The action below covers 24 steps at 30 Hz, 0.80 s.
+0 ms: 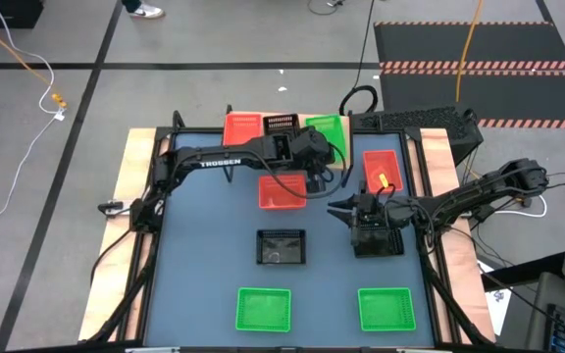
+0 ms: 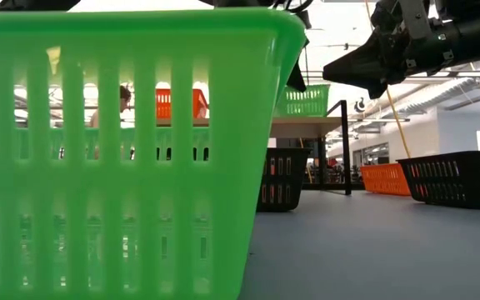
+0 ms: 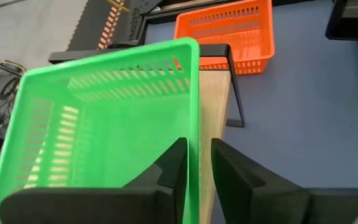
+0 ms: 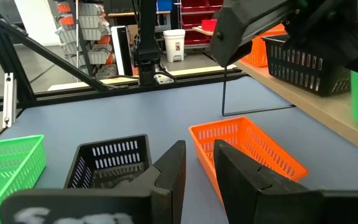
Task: Stack baskets on shelf by color
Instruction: Put the left green bin on the shelf, then stack the left orange bin on the other orange bin on the shelf
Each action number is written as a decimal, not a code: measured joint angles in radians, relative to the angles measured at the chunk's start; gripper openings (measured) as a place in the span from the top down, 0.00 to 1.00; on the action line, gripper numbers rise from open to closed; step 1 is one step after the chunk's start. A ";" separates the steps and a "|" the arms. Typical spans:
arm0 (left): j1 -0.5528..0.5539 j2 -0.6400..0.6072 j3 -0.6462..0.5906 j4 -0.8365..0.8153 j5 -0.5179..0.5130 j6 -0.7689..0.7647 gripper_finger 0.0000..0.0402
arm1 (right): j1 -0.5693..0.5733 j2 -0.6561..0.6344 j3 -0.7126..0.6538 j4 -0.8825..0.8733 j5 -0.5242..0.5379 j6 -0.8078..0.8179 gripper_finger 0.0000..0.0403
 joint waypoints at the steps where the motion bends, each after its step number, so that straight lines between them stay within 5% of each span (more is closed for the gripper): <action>1: 0.001 0.000 0.000 0.000 0.000 0.000 0.80 | 0.000 0.000 0.000 0.000 0.000 0.000 0.80; 24: 0.001 -0.008 0.000 -0.007 -0.046 0.062 0.79 | 0.000 0.000 0.000 0.000 0.000 0.000 0.80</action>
